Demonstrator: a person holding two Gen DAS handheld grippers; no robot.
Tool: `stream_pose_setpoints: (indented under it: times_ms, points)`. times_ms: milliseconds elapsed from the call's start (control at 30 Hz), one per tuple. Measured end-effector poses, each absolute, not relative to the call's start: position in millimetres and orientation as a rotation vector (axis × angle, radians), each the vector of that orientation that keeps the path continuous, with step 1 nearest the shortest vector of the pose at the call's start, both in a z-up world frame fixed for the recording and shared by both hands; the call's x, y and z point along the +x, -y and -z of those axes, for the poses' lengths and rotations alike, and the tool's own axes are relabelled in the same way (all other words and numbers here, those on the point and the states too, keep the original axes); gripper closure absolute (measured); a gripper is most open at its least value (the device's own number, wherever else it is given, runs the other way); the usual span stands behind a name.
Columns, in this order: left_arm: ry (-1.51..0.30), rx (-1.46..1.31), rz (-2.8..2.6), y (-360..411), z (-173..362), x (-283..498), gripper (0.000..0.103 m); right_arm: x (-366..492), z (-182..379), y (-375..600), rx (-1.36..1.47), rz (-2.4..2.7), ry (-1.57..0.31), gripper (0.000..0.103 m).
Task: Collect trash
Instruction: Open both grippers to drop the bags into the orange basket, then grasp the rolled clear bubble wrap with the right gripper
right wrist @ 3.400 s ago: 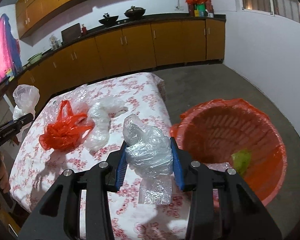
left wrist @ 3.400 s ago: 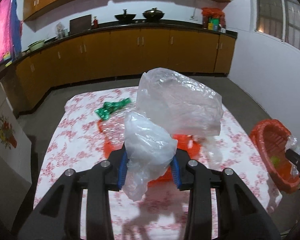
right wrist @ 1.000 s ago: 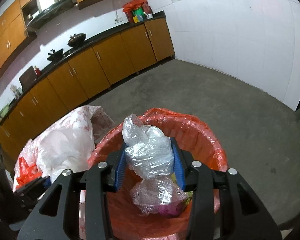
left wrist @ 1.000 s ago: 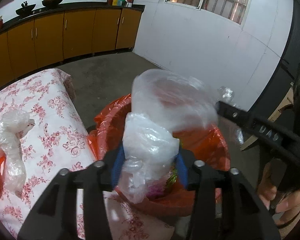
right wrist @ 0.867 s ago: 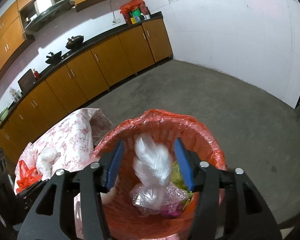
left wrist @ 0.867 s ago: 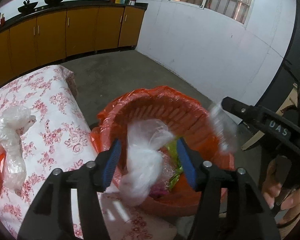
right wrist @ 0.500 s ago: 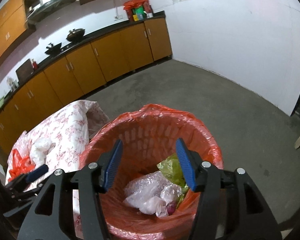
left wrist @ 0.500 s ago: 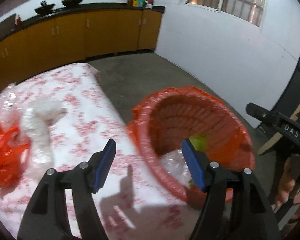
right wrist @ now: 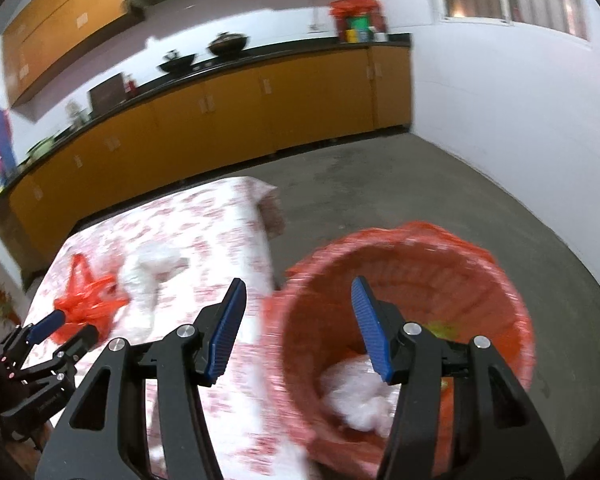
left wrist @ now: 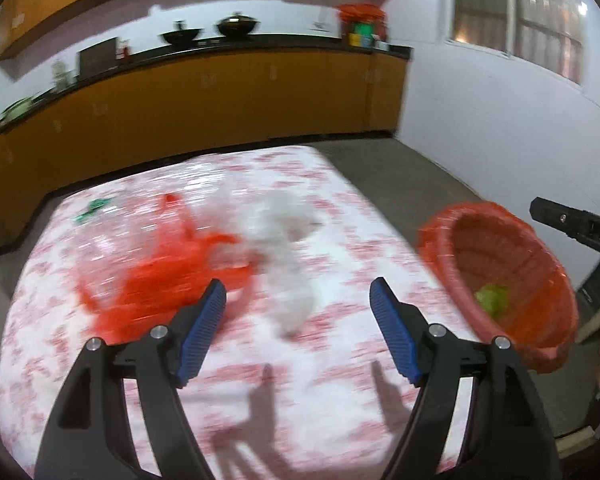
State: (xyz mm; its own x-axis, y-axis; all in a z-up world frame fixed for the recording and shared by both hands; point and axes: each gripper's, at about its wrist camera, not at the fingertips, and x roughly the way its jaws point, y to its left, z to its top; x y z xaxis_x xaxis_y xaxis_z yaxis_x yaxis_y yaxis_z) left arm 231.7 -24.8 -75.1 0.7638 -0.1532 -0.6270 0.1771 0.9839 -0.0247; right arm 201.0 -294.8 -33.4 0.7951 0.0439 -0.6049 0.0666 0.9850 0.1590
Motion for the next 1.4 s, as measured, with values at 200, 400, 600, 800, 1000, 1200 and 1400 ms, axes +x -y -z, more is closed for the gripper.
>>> stream_pose_setpoints:
  times_ms: [200,400,600,800,1000,1200,1400]
  points:
    - [-0.639,-0.013,0.004,-47.6,69.5,223.9,0.029,232.5,38.2,229.1,0.132,-0.117,-0.696,0.047]
    - [-0.616,-0.086,-0.130,-106.2,65.3,221.0,0.029,268.4,58.4,166.1,0.082,-0.209,-0.760,0.049]
    - [-0.613,-0.143,-0.193,-141.7,69.1,218.7,0.029,300.6,82.0,122.5,0.042,-0.247,-0.793,0.050]
    - [-0.628,-0.166,-0.211,-157.3,79.4,217.7,0.029,317.8,98.2,102.4,0.021,-0.240,-0.812,0.049]
    - [-0.636,-0.180,-0.209,-162.4,85.0,219.3,0.029,330.8,111.9,93.6,-0.023,-0.228,-0.844,0.049]
    - [-0.640,-0.184,-0.186,-157.8,85.7,223.7,0.029,335.3,119.1,98.7,-0.019,-0.232,-0.872,0.059]
    - [-0.645,-0.171,-0.120,-136.9,82.3,230.6,0.028,323.0,116.3,115.8,-0.013,-0.220,-0.861,0.069]
